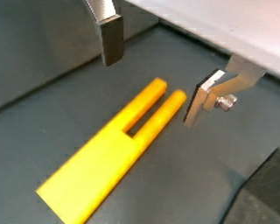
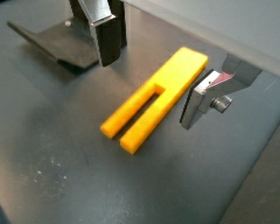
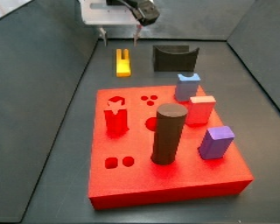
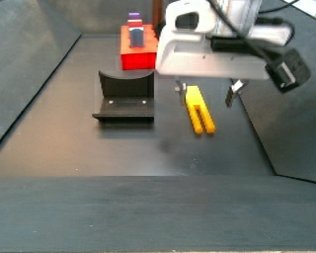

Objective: Pick up the square-circle object. Move up. Rotate the square-circle object. Place the square-circle object on the fixture. Regrasp the square-circle object. Move to above the board. Insert the square-circle object.
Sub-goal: Rotate the square-circle object, then move up.

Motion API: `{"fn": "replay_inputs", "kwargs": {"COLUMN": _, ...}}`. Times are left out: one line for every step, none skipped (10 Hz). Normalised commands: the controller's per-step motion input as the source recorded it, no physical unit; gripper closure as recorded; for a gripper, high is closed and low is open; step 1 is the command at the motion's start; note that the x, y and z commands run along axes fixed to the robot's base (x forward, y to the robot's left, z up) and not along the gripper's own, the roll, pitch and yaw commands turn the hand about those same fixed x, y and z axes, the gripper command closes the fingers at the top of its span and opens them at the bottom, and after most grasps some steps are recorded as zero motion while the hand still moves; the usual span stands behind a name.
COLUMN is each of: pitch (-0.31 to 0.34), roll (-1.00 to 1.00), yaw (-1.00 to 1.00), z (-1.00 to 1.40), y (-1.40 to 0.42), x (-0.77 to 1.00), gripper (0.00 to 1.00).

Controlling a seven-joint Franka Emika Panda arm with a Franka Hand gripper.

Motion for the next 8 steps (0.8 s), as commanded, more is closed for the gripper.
{"fn": "replay_inputs", "kwargs": {"pitch": -0.036, "roll": -0.05, "yaw": 0.01, "z": -0.81, "y": 0.01, "x": 0.05, "gripper": 0.0}}
{"fn": "replay_inputs", "kwargs": {"pitch": -0.044, "roll": -0.06, "yaw": 0.01, "z": -0.64, "y": 0.0, "x": 0.04, "gripper": 0.0}}
{"fn": "replay_inputs", "kwargs": {"pitch": -0.047, "roll": -0.07, "yaw": 0.02, "z": -0.56, "y": 0.0, "x": 0.04, "gripper": 0.0}}
{"fn": "replay_inputs", "kwargs": {"pitch": -0.057, "roll": -0.08, "yaw": 0.02, "z": -0.38, "y": 0.01, "x": 0.04, "gripper": 0.0}}
{"fn": "replay_inputs", "kwargs": {"pitch": -0.06, "roll": -0.08, "yaw": 0.02, "z": -0.3, "y": 0.01, "x": 0.03, "gripper": 0.0}}
{"fn": "replay_inputs", "kwargs": {"pitch": 0.0, "roll": 0.0, "yaw": 0.0, "z": 0.0, "y": 0.0, "x": 0.0, "gripper": 1.0}}
{"fn": "replay_inputs", "kwargs": {"pitch": 0.0, "roll": 0.0, "yaw": 0.0, "z": 0.83, "y": 0.0, "x": 0.0, "gripper": 1.0}}
{"fn": "replay_inputs", "kwargs": {"pitch": 0.007, "roll": 0.0, "yaw": 0.0, "z": 0.82, "y": 0.0, "x": -0.01, "gripper": 1.0}}
